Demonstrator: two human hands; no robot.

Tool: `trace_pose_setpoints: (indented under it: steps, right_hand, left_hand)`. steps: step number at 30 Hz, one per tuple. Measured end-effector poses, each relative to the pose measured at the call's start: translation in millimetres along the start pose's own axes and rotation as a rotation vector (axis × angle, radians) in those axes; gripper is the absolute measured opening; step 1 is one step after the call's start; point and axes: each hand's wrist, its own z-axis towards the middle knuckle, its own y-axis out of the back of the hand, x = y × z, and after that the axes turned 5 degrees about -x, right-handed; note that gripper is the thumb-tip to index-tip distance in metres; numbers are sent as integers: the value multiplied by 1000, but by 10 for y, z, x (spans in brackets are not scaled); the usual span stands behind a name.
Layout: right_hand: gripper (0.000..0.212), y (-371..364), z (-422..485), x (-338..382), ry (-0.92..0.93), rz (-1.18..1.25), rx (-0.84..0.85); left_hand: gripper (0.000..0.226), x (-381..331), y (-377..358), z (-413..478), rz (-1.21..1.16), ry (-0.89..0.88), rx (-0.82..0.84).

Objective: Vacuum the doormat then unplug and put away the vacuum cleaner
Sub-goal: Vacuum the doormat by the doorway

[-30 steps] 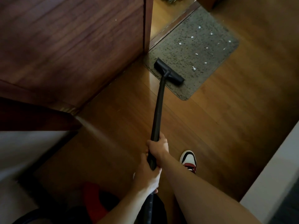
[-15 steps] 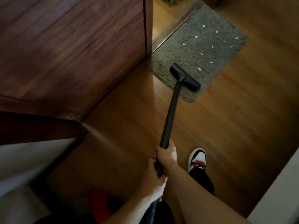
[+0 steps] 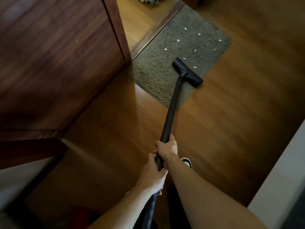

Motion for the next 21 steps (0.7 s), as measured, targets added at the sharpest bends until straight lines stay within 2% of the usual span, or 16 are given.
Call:
trace_pose_setpoints:
  steps: [10,21]
  right_hand:
    - [42,467,344,424,40,-72,-10]
    - [54,408,253,274,49,-104,-21]
  left_hand:
    - [26,-538,-363,219,-48,-14,-12]
    - [27,-370,-371,151,-66,2,-2]
